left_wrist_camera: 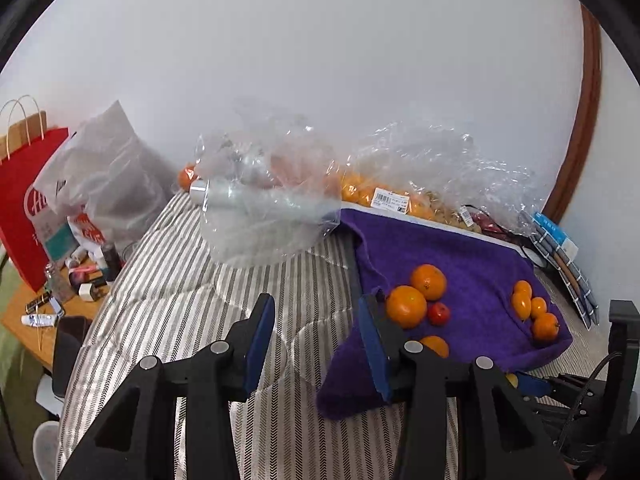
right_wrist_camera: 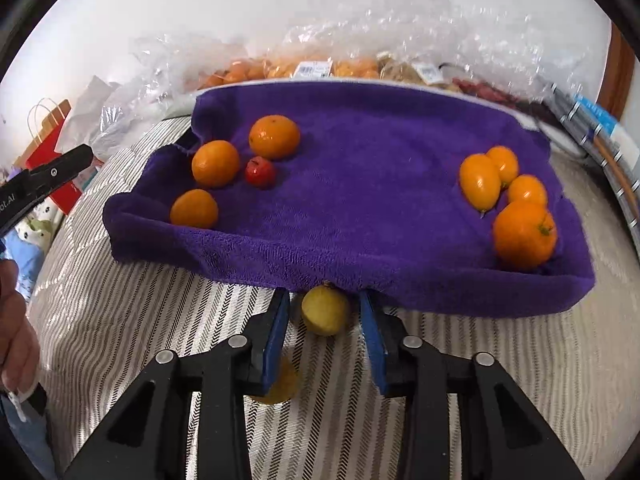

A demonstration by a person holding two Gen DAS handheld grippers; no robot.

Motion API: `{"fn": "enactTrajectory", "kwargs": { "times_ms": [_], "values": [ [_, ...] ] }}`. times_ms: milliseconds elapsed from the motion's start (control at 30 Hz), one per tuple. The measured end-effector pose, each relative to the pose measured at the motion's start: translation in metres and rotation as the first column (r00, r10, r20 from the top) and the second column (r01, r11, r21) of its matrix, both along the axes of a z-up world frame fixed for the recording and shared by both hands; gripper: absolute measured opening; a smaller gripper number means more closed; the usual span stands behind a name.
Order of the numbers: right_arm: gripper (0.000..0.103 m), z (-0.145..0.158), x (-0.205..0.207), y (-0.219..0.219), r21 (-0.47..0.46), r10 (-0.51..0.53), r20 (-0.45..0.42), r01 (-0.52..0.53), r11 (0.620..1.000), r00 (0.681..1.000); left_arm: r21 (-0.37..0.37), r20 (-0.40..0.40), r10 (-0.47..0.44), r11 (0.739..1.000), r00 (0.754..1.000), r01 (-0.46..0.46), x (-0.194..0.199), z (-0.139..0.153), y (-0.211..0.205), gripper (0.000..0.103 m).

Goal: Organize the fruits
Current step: 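Grasp a yellow-green small fruit with the right gripper while the left grasps another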

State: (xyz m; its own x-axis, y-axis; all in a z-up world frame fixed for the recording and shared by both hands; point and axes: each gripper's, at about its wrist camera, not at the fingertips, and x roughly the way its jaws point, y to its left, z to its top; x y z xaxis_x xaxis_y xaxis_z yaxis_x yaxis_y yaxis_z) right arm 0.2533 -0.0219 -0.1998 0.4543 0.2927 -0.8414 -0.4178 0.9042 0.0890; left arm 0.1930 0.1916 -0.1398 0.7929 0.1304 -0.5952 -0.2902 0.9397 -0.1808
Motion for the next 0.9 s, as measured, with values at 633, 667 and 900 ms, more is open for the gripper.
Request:
{"fn": "enactTrajectory", "kwargs": {
  "times_ms": [633, 667, 900],
  "values": [
    [0.024, 0.015, -0.052, -0.114, -0.042, -0.105, 0.163, 0.113, 0.993, 0.981, 0.107, -0.008, -0.240, 0.965, 0.971, 0.239, -0.003, -0.006, -0.066, 0.041],
    [0.024, 0.014, -0.054, -0.121, -0.041, -0.112, 0.171, 0.121, 0.992, 0.979, 0.111, -0.006, -0.265, 0.958, 0.964, 0.264, -0.005, -0.007, -0.072, 0.041],
    [0.024, 0.014, -0.061, -0.152, 0.013, -0.147, 0.183, 0.148, 0.989, 0.972, 0.071, -0.068, -0.476, 0.874, 0.877, 0.480, -0.014, -0.016, -0.126, 0.050]
  ]
}}
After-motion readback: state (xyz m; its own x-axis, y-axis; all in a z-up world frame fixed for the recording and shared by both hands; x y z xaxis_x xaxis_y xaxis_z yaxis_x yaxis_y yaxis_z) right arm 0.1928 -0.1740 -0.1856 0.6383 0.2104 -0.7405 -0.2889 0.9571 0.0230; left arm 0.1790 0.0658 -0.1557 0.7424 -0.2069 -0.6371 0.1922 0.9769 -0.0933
